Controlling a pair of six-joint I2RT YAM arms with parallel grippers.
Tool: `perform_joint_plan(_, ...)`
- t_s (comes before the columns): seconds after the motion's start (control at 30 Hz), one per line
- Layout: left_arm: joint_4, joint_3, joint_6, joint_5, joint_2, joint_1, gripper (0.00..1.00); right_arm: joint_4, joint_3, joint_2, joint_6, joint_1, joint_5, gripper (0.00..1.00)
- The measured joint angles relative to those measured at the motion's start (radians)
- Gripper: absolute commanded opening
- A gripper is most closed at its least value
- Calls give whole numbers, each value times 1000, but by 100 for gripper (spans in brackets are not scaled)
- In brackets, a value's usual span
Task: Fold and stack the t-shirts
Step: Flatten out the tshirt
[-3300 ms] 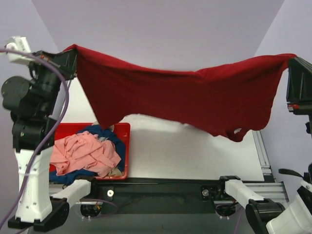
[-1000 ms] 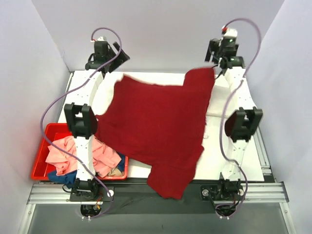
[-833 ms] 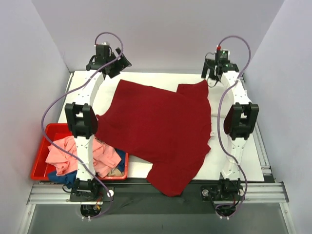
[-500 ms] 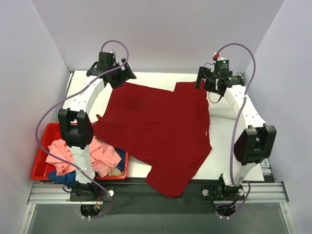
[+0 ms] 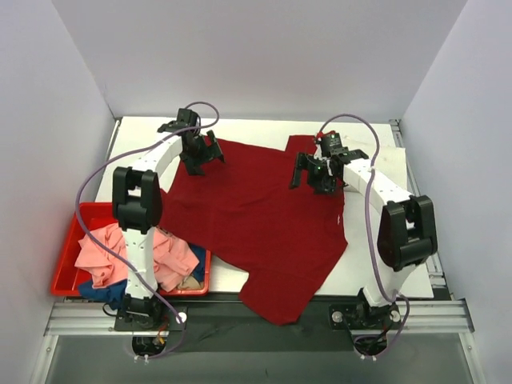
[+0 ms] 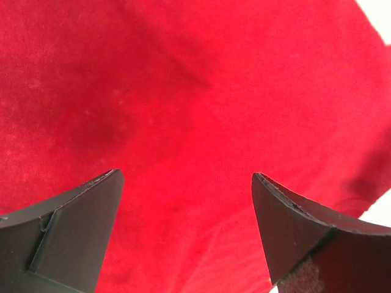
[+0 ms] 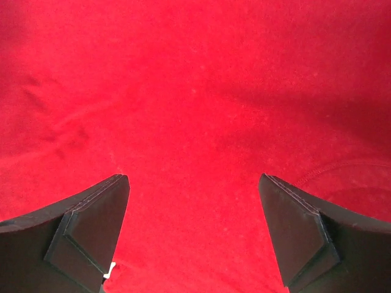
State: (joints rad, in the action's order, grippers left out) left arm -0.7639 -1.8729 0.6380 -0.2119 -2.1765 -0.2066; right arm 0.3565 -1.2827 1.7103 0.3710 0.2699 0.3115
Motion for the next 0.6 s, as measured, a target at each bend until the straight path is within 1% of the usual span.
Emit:
perform_joint_plan(0.27,-13,8,-10,-5,-66,0,97,-39,4,138,45,5,19,90)
perform_joint_plan(0.4,-12,6,-14,-14,-103,5,97,-37,1,211,53,5,2,90)
perform_joint_plan(0.6,-39,-53,-17,-37,-139,14,97,-19,-80,266,73,-21,-26,90)
